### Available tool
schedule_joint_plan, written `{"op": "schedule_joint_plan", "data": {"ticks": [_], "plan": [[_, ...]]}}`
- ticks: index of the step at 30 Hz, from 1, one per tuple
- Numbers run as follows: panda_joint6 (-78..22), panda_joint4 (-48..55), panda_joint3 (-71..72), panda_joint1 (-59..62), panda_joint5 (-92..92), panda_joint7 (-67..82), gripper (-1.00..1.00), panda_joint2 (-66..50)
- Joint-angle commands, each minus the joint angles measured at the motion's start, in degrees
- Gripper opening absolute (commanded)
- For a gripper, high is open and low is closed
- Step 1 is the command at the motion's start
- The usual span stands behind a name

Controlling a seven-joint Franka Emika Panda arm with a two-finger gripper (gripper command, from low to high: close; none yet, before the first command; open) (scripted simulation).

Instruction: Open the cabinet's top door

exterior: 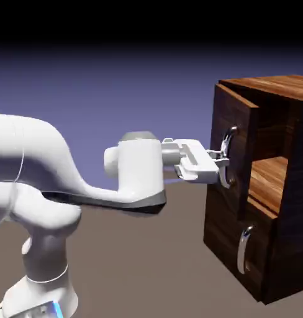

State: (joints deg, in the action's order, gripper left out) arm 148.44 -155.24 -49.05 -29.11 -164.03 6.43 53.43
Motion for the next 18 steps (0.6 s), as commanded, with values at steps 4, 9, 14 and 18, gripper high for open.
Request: {"op": "schedule_joint_plan", "data": {"ticks": [4, 9, 14, 18], "plan": [[1.85, 0.22, 7.18, 6.77, -1.73, -8.77, -1.0, -4.93], [-2.26, -5.34, 16.41, 14.31, 9.08, -4.81, -1.0, -2.83], [-7.18, -10.5, 24.7, 18.79, 21.53, 0.7, -1.0, 0.82], [-11.47, -13.79, 31.07, 20.52, 31.5, 4.58, -1.0, 3.65]]}}
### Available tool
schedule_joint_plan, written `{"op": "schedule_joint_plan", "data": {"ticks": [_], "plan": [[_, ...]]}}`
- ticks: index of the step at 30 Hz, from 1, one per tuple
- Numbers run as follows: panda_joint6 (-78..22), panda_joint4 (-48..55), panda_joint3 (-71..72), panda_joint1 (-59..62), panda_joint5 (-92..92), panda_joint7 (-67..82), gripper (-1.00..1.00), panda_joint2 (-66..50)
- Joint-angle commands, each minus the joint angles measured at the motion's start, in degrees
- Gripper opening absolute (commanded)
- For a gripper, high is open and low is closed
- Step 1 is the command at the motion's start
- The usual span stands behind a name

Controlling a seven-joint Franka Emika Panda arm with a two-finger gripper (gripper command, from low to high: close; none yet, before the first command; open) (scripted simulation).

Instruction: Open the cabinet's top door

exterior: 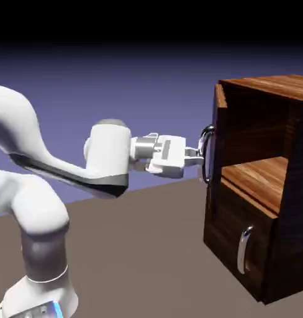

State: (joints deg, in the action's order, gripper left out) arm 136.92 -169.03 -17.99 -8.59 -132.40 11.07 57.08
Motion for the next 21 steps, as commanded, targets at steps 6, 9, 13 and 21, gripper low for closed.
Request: {"op": "schedule_joint_plan", "data": {"ticks": [6, 9, 13, 21], "plan": [[-7.43, -3.36, 9.53, -0.12, 14.82, 4.63, -1.0, 3.2], [-11.77, -4.24, 14.45, -1.15, 22.29, 6.32, -1.0, 3.92], [-18.27, -4.37, 21.31, -3.1, 32.26, 7.72, -1.0, 3.53], [-33.92, 0.1, 36.19, -6.32, 52.19, 7.32, -1.0, -3.54]]}}
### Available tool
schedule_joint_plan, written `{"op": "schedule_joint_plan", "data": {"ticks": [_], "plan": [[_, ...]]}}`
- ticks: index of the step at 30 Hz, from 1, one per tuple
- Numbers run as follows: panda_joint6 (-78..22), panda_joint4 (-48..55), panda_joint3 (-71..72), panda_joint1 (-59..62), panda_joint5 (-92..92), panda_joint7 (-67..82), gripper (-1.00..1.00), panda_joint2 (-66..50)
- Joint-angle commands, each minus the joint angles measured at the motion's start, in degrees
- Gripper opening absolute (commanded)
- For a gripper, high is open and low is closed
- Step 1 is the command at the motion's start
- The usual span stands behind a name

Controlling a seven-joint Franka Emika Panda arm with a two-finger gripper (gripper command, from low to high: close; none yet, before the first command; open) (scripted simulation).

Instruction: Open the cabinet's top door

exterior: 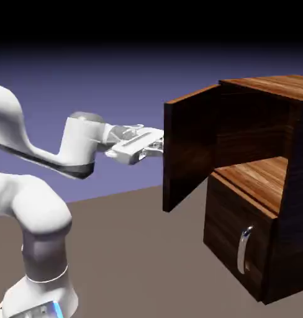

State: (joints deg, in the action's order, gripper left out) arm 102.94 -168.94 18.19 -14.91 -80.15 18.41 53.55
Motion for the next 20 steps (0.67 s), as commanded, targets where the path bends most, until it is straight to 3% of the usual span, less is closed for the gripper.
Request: {"op": "schedule_joint_plan", "data": {"ticks": [1, 19, 20], "plan": [[-2.24, 1.18, 2.0, -0.07, 2.43, -0.38, -1.0, -1.6], [-43.03, 33.24, 28.6, 11.8, 26.96, -13.53, -1.0, -37.67], [-43.03, 33.24, 28.61, 11.8, 26.96, -13.53, 1.0, -37.67]]}}
